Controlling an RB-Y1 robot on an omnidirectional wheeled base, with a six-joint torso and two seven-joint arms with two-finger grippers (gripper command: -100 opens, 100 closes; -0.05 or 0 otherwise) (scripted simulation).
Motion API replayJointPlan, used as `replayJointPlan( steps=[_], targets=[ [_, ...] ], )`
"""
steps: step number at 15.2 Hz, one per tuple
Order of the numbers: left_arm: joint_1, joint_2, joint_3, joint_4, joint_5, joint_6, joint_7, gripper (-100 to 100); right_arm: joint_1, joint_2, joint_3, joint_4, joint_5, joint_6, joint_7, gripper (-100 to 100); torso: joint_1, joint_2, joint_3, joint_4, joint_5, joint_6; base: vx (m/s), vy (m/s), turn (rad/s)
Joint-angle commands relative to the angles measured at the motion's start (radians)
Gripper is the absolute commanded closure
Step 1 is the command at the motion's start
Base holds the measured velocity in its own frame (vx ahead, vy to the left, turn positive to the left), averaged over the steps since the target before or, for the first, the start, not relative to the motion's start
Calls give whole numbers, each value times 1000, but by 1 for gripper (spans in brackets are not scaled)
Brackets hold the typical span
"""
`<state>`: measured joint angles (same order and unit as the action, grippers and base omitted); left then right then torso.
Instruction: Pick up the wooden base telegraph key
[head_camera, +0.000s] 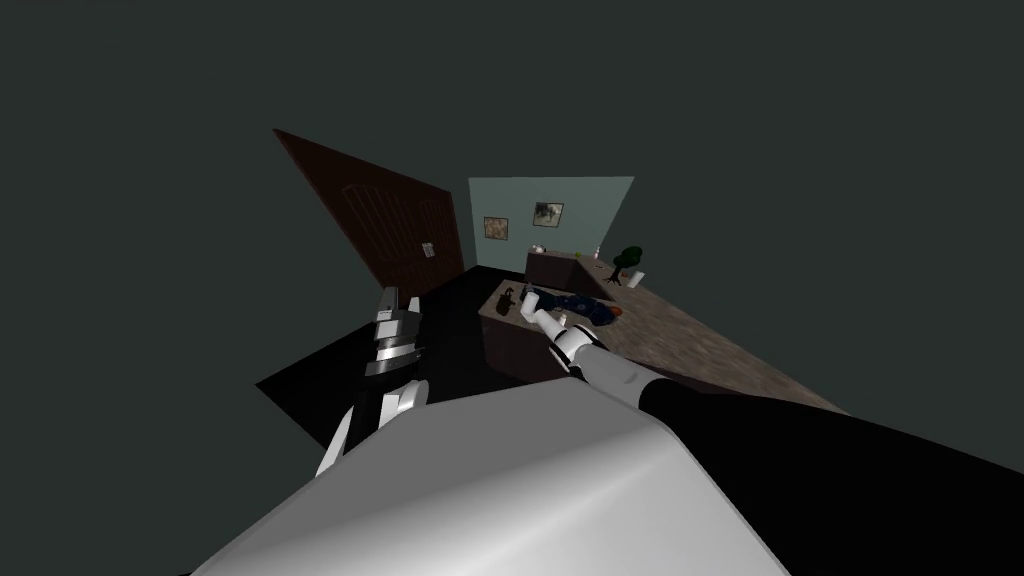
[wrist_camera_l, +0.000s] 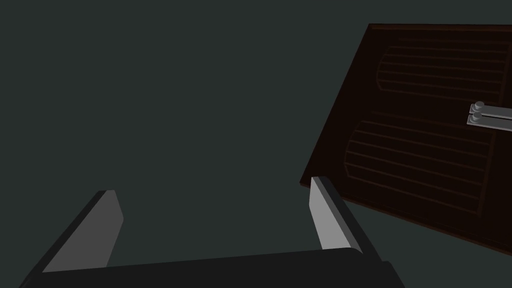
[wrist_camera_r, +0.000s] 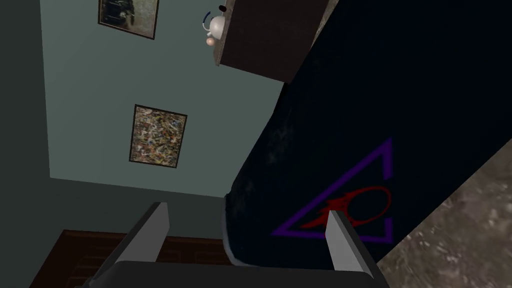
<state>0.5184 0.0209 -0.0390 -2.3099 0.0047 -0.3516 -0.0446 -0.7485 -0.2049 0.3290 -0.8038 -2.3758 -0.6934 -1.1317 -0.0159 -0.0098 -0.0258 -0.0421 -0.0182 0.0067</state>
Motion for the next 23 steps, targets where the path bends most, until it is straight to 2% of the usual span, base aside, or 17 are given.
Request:
replayJointPlan(
  steps=[1,2,5,7,8,10,12,14,17,18,21,22,23],
  targets=[
    [0,0,0,0,0,0,0,0,-19,11,-2,19,-39,-7,23,-100,0,0,0,0,0,0,-10,-46,64],
    [0,0,0,0,0,0,0,0,-38,25,-4,39,-66,-14,46,-100,0,0,0,0,0,0,-6,-48,65],
    [0,0,0,0,0,0,0,0,-55,41,-5,57,-109,-21,68,-100,0,-1,-1,0,0,0,-1,-52,61],
    [0,0,0,0,0,0,0,0,-86,78,-7,89,-163,-32,107,-100,0,-1,-1,0,0,0,-2,-54,85],
    [0,0,0,0,0,0,0,0,-86,78,-7,89,-168,-32,107,-100,0,-1,-1,0,0,0,6,-62,89],
    [0,0,0,0,0,0,0,0,-109,121,-9,115,-216,-42,140,-100,0,-2,-1,0,0,0,12,-67,75],
    [0,0,0,0,0,0,0,0,-109,121,-9,115,-216,-42,140,-100,-1,-2,-1,0,0,0,4,-55,39],
    [0,0,0,0,0,0,0,0,-125,170,-12,135,-252,-50,165,-100,1,-2,-1,-1,0,0,13,-46,37],
    [0,0,0,0,0,0,0,0,-125,170,-12,135,-252,-50,165,-100,1,-2,-1,-1,0,0,10,-34,21],
    [0,0,0,0,0,0,0,0,-135,218,-14,147,-274,-55,181,-100,2,-2,-1,-1,0,1,12,-30,19],
    [0,0,0,0,0,0,0,0,-138,251,-15,152,-283,-57,187,-100,1,-2,-1,-1,0,0,7,-42,31],
    [0,0,0,0,0,0,0,0,-138,251,-15,152,-283,-57,187,-100,1,-2,-1,0,0,0,-3,-31,3],
    [0,0,0,0,0,0,0,0,-130,244,-14,131,-283,-69,194,-100,2,-1,-1,0,0,0,-2,-15,5]
  ],
)
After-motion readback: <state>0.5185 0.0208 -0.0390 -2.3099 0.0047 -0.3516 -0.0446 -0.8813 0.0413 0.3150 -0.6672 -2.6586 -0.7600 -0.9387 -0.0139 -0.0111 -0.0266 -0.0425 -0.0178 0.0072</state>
